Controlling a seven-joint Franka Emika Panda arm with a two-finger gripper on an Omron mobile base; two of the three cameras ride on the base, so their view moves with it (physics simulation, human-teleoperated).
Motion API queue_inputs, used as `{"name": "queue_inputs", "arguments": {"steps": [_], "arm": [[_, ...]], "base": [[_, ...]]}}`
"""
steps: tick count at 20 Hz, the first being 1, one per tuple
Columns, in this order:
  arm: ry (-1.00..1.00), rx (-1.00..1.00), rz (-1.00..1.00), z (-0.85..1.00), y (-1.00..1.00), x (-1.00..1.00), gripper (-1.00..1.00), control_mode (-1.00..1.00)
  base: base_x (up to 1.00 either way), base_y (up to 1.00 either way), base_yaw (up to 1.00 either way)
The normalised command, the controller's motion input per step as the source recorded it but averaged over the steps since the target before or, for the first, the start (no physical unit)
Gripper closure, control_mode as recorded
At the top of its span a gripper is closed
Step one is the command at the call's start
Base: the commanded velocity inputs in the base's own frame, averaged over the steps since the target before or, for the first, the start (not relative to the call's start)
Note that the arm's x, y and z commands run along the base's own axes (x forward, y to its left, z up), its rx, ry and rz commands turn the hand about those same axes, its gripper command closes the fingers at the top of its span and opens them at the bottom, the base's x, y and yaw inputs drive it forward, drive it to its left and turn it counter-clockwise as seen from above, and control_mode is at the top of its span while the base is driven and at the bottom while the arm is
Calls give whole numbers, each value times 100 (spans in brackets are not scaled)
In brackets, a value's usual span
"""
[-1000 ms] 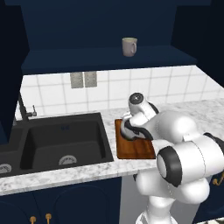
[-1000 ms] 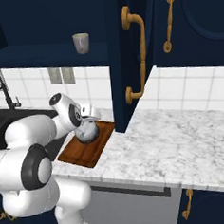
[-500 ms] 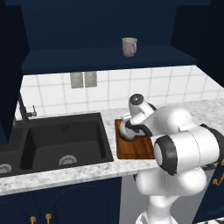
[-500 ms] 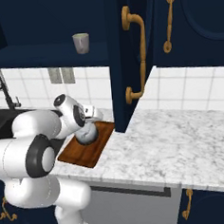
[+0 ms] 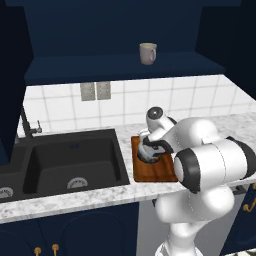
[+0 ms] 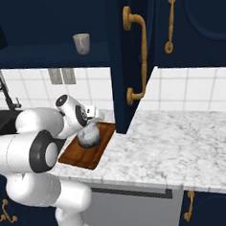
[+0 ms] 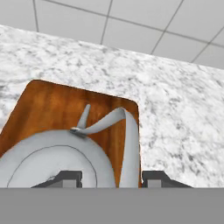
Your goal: Pick the kettle from the counter and place it on the tray. Then pick the mug from the cabinet and place it on the tray. Then close the cabinet doors.
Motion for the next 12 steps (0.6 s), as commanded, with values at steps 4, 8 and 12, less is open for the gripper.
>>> {"name": "queue_inputs", "arguments": {"steps": [4, 8, 12], "arm": [[9, 0, 0, 0, 11, 0, -100, -100], [3, 0, -4, 8, 20, 0, -100, -100], [0, 3, -15, 81, 19, -12, -100, -100]], "base": [[0, 0, 0], [0, 0, 0], [0, 0, 0]]}}
